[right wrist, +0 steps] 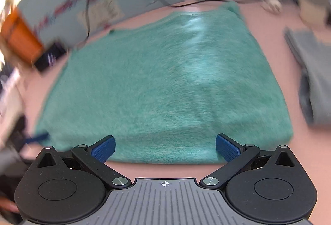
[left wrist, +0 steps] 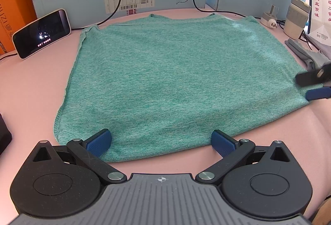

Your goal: Fold clothes

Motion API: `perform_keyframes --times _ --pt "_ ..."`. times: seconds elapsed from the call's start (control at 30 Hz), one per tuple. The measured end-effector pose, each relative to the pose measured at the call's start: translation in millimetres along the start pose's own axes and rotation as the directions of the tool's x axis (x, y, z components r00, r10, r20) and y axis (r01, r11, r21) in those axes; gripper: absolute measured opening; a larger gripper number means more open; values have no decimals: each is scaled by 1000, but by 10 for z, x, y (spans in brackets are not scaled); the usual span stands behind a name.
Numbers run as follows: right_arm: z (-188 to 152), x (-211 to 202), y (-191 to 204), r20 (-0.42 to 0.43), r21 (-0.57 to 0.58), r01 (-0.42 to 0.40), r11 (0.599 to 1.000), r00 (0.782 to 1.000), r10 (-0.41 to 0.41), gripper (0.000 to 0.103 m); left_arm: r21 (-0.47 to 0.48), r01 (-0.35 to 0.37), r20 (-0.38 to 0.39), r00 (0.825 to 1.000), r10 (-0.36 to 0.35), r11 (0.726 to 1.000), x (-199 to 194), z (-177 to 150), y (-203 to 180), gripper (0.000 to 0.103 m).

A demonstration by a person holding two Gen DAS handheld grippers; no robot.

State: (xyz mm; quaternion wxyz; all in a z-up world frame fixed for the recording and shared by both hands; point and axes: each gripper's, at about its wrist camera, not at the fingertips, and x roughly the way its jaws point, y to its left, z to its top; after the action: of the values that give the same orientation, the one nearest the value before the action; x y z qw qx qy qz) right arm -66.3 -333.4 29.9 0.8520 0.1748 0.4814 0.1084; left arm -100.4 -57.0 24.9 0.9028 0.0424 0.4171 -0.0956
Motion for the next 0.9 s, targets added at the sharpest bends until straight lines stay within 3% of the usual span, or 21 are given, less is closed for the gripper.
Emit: perform_keyframes --times 0.07,0.17,0.27,0.43,0.7,0.77,0.83,0.9 --pt "-5 -160 -297 29 168 -97 981 995 93 103 1 1 1 1000 -1 1000 3 1 0 103" --pt "-137 -347 -726 100 401 -216 890 976 192 103 1 0 2 1000 0 1000 13 8 -4 103" --pt "-346 -478 -984 150 563 -225 795 974 169 102 0 -2 3 1000 2 1000 25 15 -6 103" --pt "-427 -491 -1160 216 651 -226 724 970 109 96 2 -2 2 1000 2 1000 35 26 -9 103" --pt "-217 -257 -1098 279 614 -250 749 956 90 93 12 5 -1 1000 -5 1000 25 28 4 103" --pt "-185 -221 -1075 265 611 -225 759 962 71 81 13 7 -4 1000 -7 1000 24 33 9 103" --pt "-167 -192 -1094 249 621 -205 756 967 58 50 15 11 -16 1000 -11 1000 25 46 13 103" --pt "-179 -157 -1154 229 652 -186 735 973 44 27 17 18 -34 999 -17 1000 25 67 19 103"
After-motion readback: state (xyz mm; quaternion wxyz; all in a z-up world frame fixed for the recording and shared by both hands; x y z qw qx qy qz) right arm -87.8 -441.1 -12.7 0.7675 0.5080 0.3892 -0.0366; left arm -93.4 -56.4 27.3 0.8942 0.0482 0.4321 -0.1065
